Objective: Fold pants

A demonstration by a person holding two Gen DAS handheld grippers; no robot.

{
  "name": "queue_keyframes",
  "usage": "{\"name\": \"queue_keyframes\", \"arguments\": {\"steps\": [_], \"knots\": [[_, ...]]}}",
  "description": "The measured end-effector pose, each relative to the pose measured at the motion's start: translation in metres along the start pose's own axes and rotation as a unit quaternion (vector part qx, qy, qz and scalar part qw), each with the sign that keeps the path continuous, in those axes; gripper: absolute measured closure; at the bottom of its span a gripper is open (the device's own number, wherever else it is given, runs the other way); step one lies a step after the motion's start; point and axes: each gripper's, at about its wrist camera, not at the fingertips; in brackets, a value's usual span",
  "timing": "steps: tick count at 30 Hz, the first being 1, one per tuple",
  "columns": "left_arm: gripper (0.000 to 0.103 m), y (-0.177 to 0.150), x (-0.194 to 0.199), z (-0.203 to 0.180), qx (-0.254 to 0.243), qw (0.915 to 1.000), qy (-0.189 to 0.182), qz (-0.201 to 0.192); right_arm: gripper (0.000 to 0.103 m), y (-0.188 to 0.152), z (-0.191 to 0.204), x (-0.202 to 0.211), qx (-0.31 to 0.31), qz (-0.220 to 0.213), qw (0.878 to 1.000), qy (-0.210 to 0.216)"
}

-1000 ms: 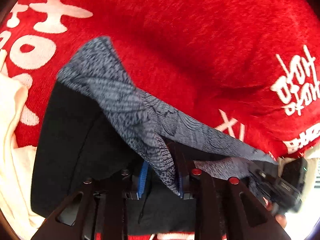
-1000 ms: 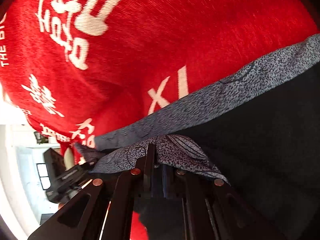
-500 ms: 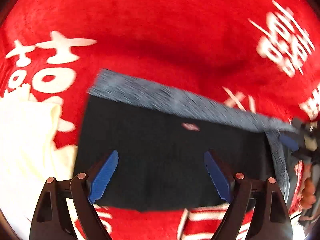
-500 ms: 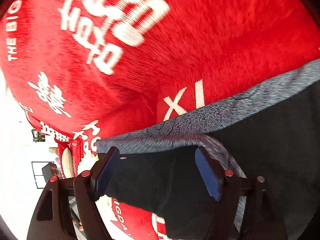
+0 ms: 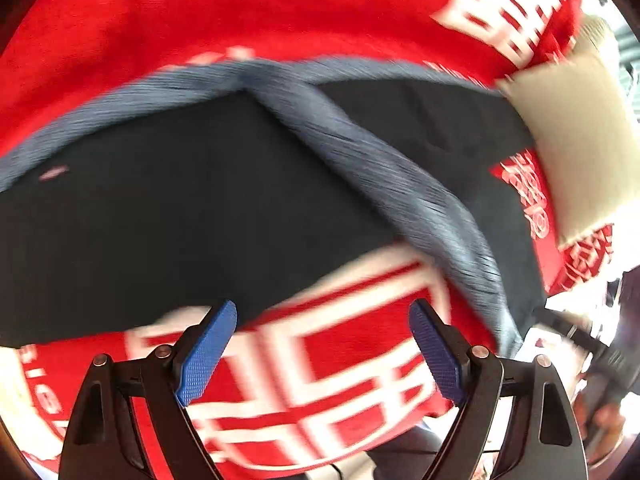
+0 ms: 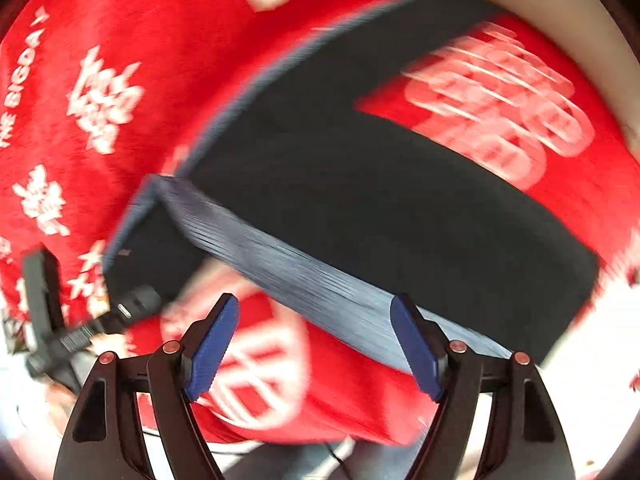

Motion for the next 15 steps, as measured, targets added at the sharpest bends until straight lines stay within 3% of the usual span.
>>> {"name": "queue_keyframes", "arguments": {"steps": [3,7,15], "knots": [[0.015,-0.005,-0.019,-0.037,-0.018,0.9996,-0.006,0.019,0.022,-0.034,-0.05,0.009,-0.033,0.009,0.999,-0.026],[0.015,-0.008,-0.044,-0.071,-0.02,0.9992,-0.003,0.036,0.022,-0.065,-0.098,0.008,-0.052,0.035,0.998,-0.025],[0.015,-0.021,-0.069,-0.095,0.014,0.9978,-0.002,0.065,0.024,-0.077,-0.146,-0.007,-0.044,0.068,0.997,0.015]]}}
Point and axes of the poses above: each gripper's, at about its wrist camera, not at the fingertips, and x roughly against the way its jaws point, z to its left, y to its top, and after that the axes turned 9 degrees about x, right-handed
